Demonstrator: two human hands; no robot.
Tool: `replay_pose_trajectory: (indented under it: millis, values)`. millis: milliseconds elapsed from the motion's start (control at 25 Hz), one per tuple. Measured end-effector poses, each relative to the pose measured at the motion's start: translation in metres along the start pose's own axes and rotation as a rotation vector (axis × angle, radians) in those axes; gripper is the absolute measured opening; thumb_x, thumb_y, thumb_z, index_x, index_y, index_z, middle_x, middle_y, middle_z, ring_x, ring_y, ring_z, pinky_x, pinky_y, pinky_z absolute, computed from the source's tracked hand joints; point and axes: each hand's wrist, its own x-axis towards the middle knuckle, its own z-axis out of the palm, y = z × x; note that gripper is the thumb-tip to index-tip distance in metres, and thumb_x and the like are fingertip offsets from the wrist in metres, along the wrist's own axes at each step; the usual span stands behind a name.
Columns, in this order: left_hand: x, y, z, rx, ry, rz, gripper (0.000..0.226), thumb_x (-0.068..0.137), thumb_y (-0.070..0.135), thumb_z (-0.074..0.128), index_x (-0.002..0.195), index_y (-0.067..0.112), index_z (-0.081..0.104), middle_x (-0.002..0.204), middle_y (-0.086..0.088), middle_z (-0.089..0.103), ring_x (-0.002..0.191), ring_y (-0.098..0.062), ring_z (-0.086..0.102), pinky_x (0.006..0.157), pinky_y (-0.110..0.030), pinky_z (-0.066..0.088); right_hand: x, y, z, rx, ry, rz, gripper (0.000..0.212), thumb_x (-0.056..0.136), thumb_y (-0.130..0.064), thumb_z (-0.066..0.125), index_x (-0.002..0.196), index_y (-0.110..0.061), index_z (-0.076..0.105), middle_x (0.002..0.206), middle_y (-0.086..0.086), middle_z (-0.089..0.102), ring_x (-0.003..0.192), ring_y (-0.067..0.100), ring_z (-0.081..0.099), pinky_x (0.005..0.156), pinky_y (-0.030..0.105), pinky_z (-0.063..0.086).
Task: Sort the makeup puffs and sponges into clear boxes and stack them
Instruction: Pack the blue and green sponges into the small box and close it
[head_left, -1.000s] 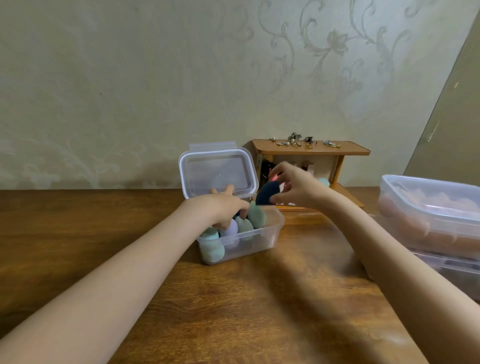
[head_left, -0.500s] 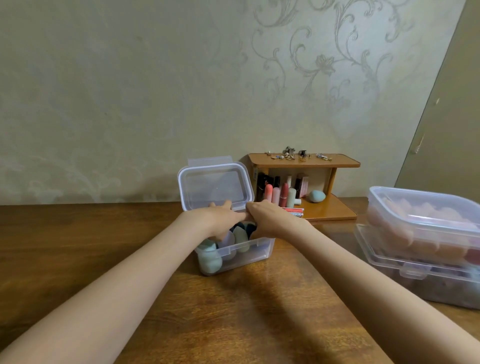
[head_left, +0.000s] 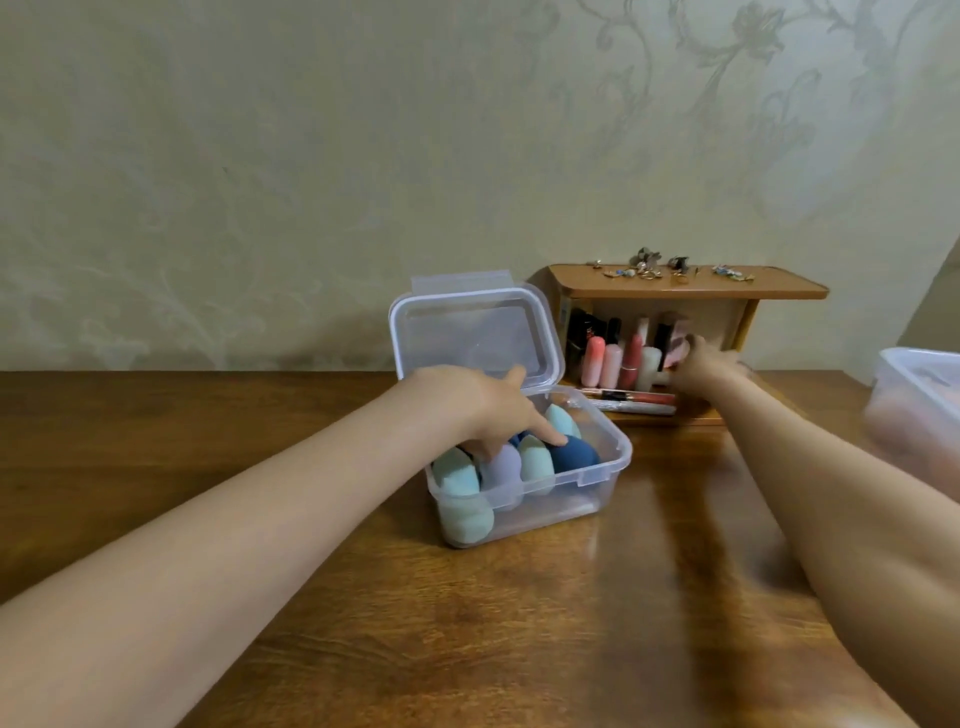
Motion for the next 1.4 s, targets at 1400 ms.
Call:
replay_pose_trajectory:
  millis: [1400]
  values:
    - [-0.026, -0.018, 0.042, -0.251, 0.261, 0.074, 0.039, 0.092, 0.009, 0.050, 0.125, 0.029, 0.056, 0.151, 0.009, 0.012, 0.132, -0.024, 0.019, 0.113, -0.041, 0.027, -0.223, -0.069, -0.031, -0.245, -0.516, -0.961, 0.012, 0.091, -0.022, 0.055, 0.084, -0.014, 0.061, 0.088, 0.003, 0.053, 0.083, 0.016, 0.046, 0.064, 0.018, 0.036]
